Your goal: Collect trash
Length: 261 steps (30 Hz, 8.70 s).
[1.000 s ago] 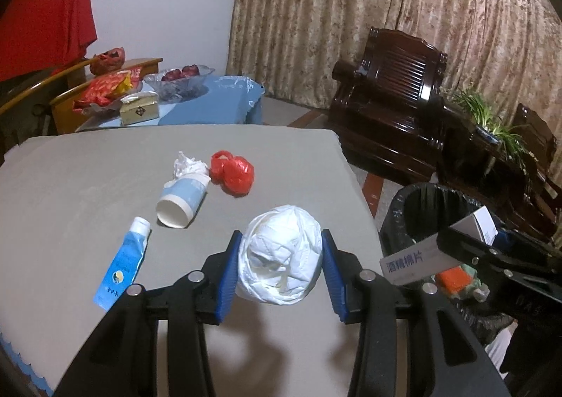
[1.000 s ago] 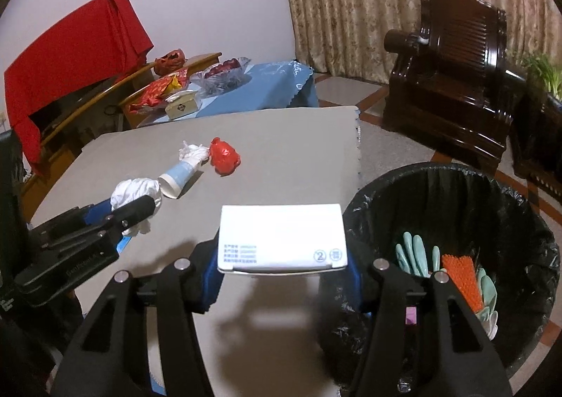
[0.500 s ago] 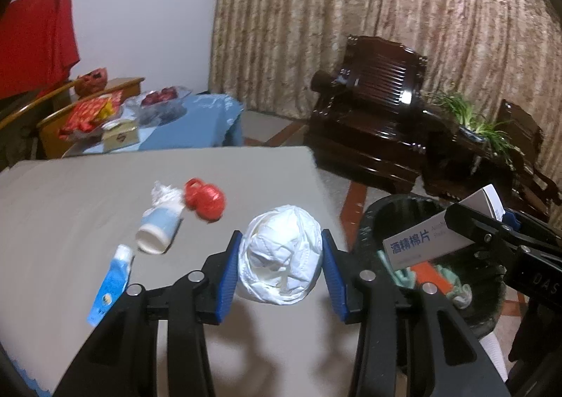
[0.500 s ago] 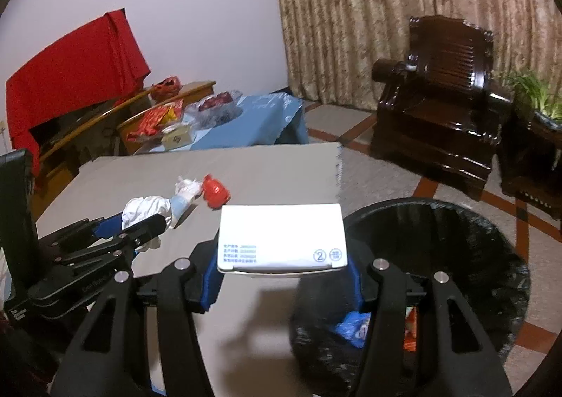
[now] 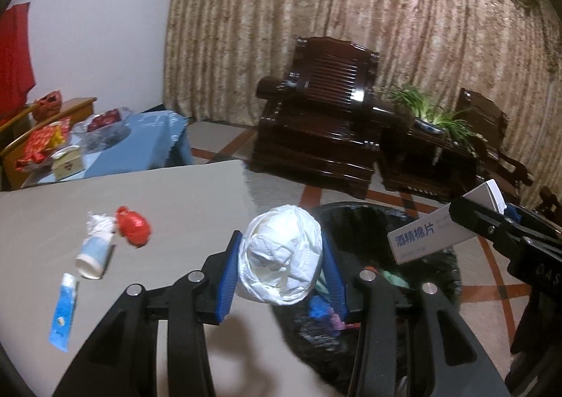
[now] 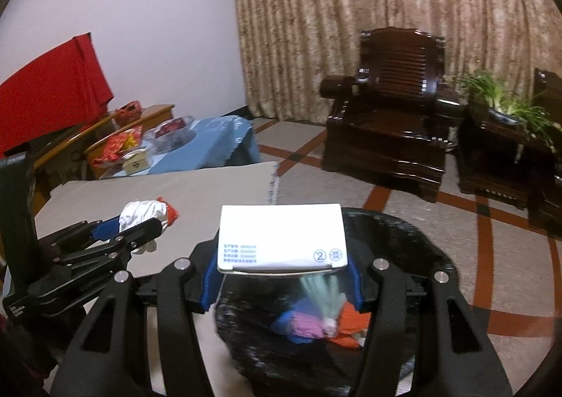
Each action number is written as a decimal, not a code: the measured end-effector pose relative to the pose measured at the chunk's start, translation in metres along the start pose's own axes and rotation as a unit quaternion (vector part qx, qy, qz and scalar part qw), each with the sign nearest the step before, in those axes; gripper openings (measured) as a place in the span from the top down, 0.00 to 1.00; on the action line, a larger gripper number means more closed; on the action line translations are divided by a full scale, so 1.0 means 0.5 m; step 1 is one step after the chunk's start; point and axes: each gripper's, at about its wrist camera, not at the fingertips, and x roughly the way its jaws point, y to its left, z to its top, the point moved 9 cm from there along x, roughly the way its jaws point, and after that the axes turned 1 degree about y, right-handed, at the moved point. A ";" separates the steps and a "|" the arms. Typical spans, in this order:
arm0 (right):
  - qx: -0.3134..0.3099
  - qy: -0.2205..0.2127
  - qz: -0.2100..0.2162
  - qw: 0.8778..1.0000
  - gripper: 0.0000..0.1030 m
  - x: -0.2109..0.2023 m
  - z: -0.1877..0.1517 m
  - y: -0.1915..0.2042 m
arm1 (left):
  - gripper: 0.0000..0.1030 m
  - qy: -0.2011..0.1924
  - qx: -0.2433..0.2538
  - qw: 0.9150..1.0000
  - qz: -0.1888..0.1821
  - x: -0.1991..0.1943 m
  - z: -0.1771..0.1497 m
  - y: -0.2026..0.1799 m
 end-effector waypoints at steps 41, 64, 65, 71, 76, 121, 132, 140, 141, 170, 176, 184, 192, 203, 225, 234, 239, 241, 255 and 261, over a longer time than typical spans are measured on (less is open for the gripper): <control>0.027 0.018 -0.110 0.993 0.09 0.017 -0.081 -0.228 | 0.15 0.033 0.054 0.997 -0.049 0.143 -0.021 -0.185; 0.000 -0.011 0.006 1.000 0.05 0.048 -0.002 0.046 | 0.07 -0.031 -0.001 0.997 0.068 -0.058 0.028 0.113; -0.003 -0.010 0.010 1.000 0.05 0.053 -0.002 0.061 | 0.07 -0.033 -0.004 0.997 0.074 -0.065 0.028 0.131; -0.028 -0.001 0.036 0.999 0.05 0.096 0.008 0.152 | 0.07 -0.036 -0.028 0.994 0.101 -0.083 0.019 0.215; -0.052 0.006 0.057 0.997 0.05 0.139 0.005 0.228 | 0.07 -0.036 -0.047 0.990 0.132 -0.089 0.000 0.300; -0.120 0.114 0.107 0.980 0.05 0.475 -0.126 0.480 | 0.42 0.138 -0.133 0.964 0.184 0.127 -0.273 0.703; -0.125 0.114 0.119 0.978 0.05 0.471 -0.129 0.527 | 0.69 0.123 -0.150 0.966 0.168 0.097 -0.273 0.702; -0.110 0.116 0.131 0.978 0.05 0.475 -0.124 0.577 | 0.70 0.109 -0.165 0.961 0.191 0.046 -0.273 0.736; -0.109 0.116 0.132 0.978 0.05 0.477 -0.123 0.583 | 0.70 0.107 -0.167 0.960 0.196 0.039 -0.273 0.745; -0.121 0.186 0.125 0.967 0.30 0.622 -0.183 0.776 | 0.70 0.099 -0.191 0.951 0.224 -0.014 -0.297 0.859; -0.123 0.196 0.161 0.960 0.40 0.595 -0.185 0.781 | 0.70 0.096 -0.189 0.951 0.223 -0.016 -0.295 0.853; -0.119 0.208 0.197 0.951 0.46 0.538 -0.184 0.758 | 0.70 0.095 -0.174 0.957 0.212 -0.016 -0.282 0.811; -0.118 0.196 0.209 0.951 0.47 0.468 -0.169 0.702 | 0.70 0.096 -0.165 0.964 0.185 -0.013 -0.274 0.728; -0.126 0.175 0.208 0.954 0.47 0.371 -0.162 0.616 | 0.70 0.080 -0.160 0.971 0.157 -0.025 -0.238 0.624; -0.102 0.092 0.174 0.975 0.47 0.193 -0.066 0.417 | 0.71 0.028 -0.107 0.990 0.084 -0.068 -0.101 0.385; -0.080 0.070 0.126 0.986 0.47 0.145 -0.049 0.293 | 0.71 0.015 -0.072 0.996 0.055 -0.054 -0.056 0.279; -0.068 0.054 0.101 0.991 0.47 0.116 -0.037 0.225 | 0.71 0.009 -0.057 0.998 0.035 -0.043 -0.036 0.218; -0.062 0.047 0.091 0.993 0.47 0.102 -0.031 0.199 | 0.71 0.005 -0.050 0.998 0.026 -0.039 -0.026 0.190; -0.032 0.016 0.027 0.999 0.47 0.036 -0.011 0.023 | 0.71 -0.013 0.010 0.999 -0.048 0.016 0.042 -0.011; -0.017 0.005 -0.001 1.000 0.46 0.017 -0.010 -0.048 | 0.71 -0.008 0.025 0.997 -0.077 0.048 0.052 -0.083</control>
